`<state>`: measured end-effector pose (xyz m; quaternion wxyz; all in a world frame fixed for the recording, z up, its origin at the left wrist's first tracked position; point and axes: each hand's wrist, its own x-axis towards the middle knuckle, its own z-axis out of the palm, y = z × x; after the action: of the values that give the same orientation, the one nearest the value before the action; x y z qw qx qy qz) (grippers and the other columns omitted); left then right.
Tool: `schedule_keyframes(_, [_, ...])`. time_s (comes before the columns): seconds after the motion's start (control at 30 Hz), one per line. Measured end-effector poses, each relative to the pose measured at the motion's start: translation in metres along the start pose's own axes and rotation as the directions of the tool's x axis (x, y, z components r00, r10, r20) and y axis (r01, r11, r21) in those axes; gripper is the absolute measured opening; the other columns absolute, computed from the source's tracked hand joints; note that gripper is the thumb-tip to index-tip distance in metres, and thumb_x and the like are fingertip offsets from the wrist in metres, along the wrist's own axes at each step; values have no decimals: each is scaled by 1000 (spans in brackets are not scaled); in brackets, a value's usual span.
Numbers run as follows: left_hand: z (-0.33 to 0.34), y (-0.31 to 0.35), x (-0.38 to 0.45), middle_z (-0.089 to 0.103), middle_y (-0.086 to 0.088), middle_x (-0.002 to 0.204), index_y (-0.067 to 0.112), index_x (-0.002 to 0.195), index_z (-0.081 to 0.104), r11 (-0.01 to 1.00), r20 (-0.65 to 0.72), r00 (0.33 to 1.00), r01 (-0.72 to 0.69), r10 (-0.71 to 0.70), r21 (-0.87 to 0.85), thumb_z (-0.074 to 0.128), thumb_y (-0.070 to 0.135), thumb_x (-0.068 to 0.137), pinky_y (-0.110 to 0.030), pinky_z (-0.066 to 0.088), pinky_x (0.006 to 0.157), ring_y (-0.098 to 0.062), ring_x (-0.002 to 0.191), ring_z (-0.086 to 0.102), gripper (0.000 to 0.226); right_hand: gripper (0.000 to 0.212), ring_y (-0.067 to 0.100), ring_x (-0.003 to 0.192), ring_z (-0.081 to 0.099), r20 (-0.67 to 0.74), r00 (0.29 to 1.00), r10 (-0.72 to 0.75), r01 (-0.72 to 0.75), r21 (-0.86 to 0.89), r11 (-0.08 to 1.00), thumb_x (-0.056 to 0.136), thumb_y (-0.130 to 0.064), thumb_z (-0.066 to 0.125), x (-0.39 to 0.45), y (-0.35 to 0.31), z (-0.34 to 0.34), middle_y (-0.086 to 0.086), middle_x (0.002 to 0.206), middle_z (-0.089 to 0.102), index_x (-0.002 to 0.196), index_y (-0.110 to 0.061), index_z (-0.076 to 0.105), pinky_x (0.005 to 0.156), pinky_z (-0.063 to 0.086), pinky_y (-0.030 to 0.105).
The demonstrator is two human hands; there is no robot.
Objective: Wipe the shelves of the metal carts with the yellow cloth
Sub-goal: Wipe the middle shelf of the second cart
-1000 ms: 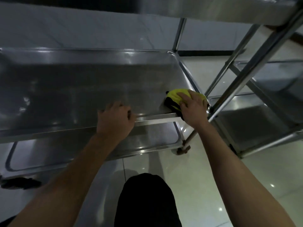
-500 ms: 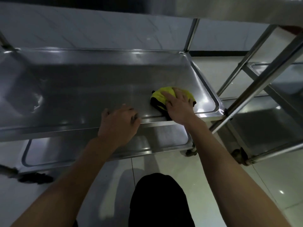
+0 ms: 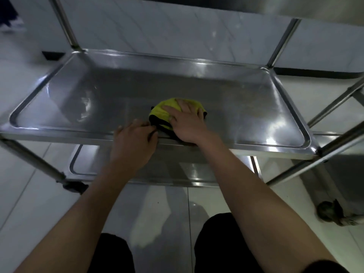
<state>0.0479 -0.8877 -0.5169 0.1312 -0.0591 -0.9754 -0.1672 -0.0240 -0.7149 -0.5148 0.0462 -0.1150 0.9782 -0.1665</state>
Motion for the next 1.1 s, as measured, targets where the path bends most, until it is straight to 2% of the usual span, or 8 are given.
schedule_keyframes(0.13, [-1,-2,-4,64,1,123,25,115,71,1000,35,999,4,-4,-1,51,34,97,-48,42,101,-30,110,60,28,47,25,151,8,-29,999,-25,24,-46,999,102,-38,30,-4,6,-2,-3,165,8,148,-50,27,119,4,57])
schedule_keyframes(0.3, [0,19,6,63,-2,108,23,97,69,995,74,994,80,-85,56,49,35,94,-47,45,92,-26,105,55,24,46,25,150,10,-62,996,60,-62,-43,997,102,-39,29,-21,52,-16,-3,165,10,146,-52,27,119,5,56])
schedule_keyframes(0.43, [17,70,22,60,1,111,24,105,67,999,152,987,-48,44,18,49,40,96,-42,40,91,-25,106,55,26,46,27,150,10,-111,972,206,-211,-31,977,103,-40,29,-45,124,-40,-2,164,11,147,-51,27,119,5,56])
schedule_keyframes(0.53, [33,122,31,57,2,118,25,107,66,989,211,967,-143,145,-25,47,40,97,-40,38,95,-24,110,56,26,46,30,149,14,-177,926,333,-341,-19,940,103,-40,32,-67,183,-59,3,164,15,148,-48,29,119,7,56])
schedule_keyframes(0.6, [41,143,32,58,2,121,26,108,68,991,226,965,-136,135,-13,49,39,96,-41,38,96,-25,114,54,26,46,32,149,14,-206,881,425,-433,9,901,103,-39,33,-82,219,-72,5,163,15,149,-46,30,119,6,56])
schedule_keyframes(0.73, [57,157,27,59,0,119,26,110,70,987,155,975,-160,158,1,52,36,95,-43,41,96,-27,112,57,26,48,31,150,10,-283,794,537,-561,-3,828,102,-37,34,-107,271,-91,7,163,15,149,-43,30,119,1,58])
schedule_keyframes(0.97, [67,167,23,60,0,130,28,124,68,974,163,960,-227,227,-19,49,32,97,-50,36,106,-27,125,53,34,49,31,151,8,-292,795,532,-560,-13,829,100,-35,34,-113,280,-93,8,164,13,149,-41,30,118,-2,62])
schedule_keyframes(1.1, [64,171,10,59,2,127,28,119,69,971,182,954,-237,237,-23,47,33,97,-50,37,106,-26,125,53,32,49,34,149,13,-277,826,491,-513,-8,859,100,-33,36,-107,256,-85,8,163,17,148,-41,32,117,4,63])
